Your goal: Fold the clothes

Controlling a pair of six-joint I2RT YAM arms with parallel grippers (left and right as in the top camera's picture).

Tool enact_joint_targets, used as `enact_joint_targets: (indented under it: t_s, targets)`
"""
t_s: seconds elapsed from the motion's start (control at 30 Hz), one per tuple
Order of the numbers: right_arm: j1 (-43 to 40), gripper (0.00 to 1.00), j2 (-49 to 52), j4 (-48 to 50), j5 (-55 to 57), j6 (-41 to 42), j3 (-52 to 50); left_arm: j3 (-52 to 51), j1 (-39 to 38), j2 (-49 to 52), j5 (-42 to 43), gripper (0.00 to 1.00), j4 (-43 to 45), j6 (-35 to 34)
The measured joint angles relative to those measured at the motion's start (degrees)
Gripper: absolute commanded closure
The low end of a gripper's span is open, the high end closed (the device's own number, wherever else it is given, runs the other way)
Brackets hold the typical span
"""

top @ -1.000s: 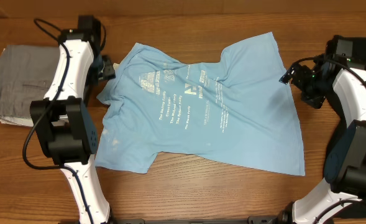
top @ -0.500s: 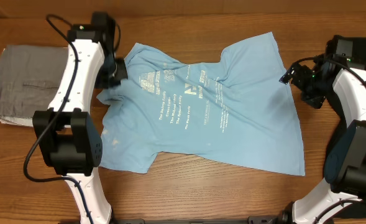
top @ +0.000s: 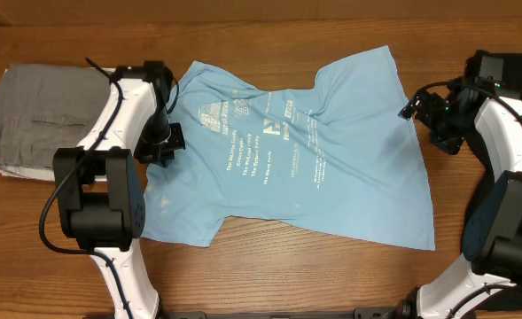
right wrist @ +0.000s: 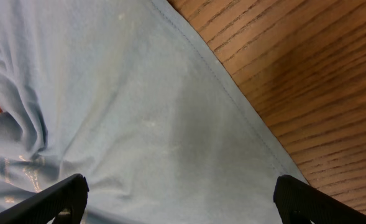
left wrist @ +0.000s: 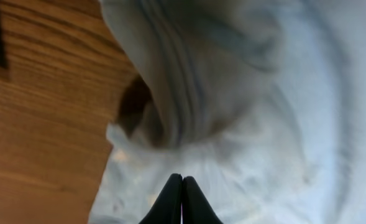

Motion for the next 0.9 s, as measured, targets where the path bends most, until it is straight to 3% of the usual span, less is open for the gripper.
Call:
enact_joint_targets:
  t_s: [0.13,0.43,0.6,0.77,0.9]
  targets:
    - [0.0,0.0,0.0,-0.04,0.0,-0.02,0.0,-9.16,0.17,-5.49,-1.16,0.96,7.54,-2.84]
    - [0.0,0.0,0.0,-0.02,0.0,0.0,0.0,-33.64,0.48,-35.98,-1.86,0.96,24.06,-10.32]
    - [0.0,0.0,0.0,-0.04,-0.04,-0.02,0.0,-42.75,2.32,-33.99,-2.38,0.96,30.25,-12.87]
    - [0.0,0.0,0.02,-0.04,-0.02,-0.02,0.0,-44.06,6.91,-29.64,-2.36,0.96,32.85,-13.68]
    - [0.0,0.0,0.0,-0.02,0.0,0.0,0.0,-43.98,9.66,-25.81,-1.49,0.9,33.83,-14.19]
